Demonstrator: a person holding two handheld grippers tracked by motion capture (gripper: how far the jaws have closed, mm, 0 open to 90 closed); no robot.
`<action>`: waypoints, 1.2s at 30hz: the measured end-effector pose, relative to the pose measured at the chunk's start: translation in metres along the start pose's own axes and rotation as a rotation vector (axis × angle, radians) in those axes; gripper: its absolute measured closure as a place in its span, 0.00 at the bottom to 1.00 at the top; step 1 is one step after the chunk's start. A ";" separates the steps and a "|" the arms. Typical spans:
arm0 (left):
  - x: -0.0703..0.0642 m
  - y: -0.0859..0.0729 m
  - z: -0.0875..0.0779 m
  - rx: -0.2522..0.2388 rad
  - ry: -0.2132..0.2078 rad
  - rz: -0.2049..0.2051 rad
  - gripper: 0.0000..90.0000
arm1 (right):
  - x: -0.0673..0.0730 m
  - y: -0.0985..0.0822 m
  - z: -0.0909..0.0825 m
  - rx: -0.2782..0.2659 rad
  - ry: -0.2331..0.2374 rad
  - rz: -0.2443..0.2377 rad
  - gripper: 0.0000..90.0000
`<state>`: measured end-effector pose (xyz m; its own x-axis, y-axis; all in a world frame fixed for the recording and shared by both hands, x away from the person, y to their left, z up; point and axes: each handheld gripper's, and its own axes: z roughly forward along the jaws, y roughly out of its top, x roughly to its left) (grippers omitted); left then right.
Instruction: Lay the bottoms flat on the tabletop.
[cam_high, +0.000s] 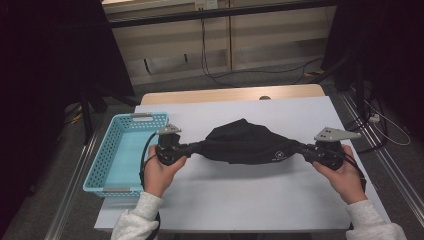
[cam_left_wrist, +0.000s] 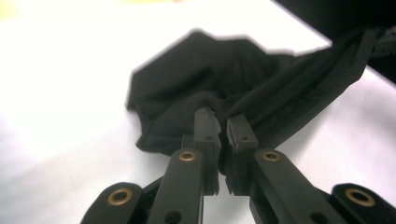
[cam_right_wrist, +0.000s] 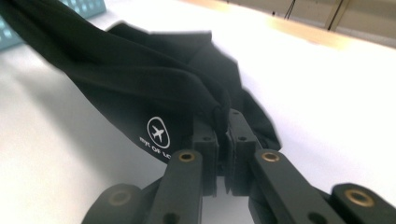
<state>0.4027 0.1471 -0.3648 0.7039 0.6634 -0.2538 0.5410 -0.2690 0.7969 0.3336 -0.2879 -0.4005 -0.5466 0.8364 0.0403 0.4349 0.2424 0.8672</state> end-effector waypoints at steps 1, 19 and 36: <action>0.000 0.005 -0.002 -0.006 0.003 0.006 0.95 | -0.001 0.004 -0.001 -0.015 0.004 0.008 0.95; 0.019 0.030 0.016 -0.003 0.016 -0.040 0.95 | -0.016 0.027 0.009 -0.026 0.001 0.042 0.95; 0.032 0.048 0.035 0.014 0.018 -0.069 0.95 | -0.031 0.026 0.027 -0.003 -0.011 0.070 0.95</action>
<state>0.4666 0.1312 -0.3539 0.6566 0.6929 -0.2979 0.5942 -0.2319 0.7702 0.3808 -0.2945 -0.3924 -0.5075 0.8563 0.0954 0.4692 0.1819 0.8641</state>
